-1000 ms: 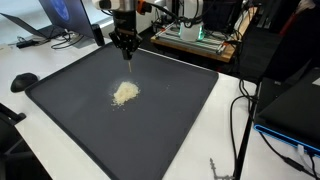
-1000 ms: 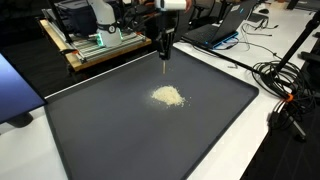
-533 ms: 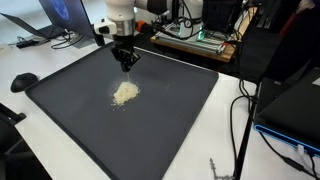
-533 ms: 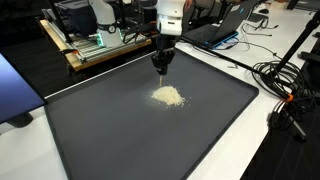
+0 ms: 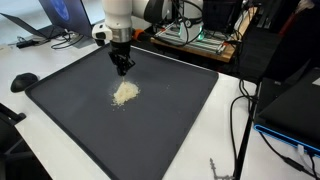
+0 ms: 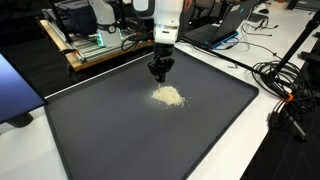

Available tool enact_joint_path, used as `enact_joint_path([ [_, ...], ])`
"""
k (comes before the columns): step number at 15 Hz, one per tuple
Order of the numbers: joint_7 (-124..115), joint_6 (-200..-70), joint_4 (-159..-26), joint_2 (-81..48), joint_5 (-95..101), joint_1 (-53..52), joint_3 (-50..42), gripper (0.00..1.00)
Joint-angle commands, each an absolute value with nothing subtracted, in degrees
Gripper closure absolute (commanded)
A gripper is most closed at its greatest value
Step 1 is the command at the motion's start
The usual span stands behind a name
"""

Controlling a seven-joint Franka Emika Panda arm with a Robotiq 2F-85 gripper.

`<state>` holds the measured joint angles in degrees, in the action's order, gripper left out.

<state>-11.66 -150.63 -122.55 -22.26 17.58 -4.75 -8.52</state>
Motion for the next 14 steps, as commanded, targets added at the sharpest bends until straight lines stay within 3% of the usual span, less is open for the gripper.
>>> enact_joint_path([
  [1, -15.1, -150.9, -120.9, -24.1, 19.8, -6.2, -10.1, 0.96],
  [14, -16.1, -150.7, -120.1, -24.5, 19.3, -7.2, -10.3, 0.96],
])
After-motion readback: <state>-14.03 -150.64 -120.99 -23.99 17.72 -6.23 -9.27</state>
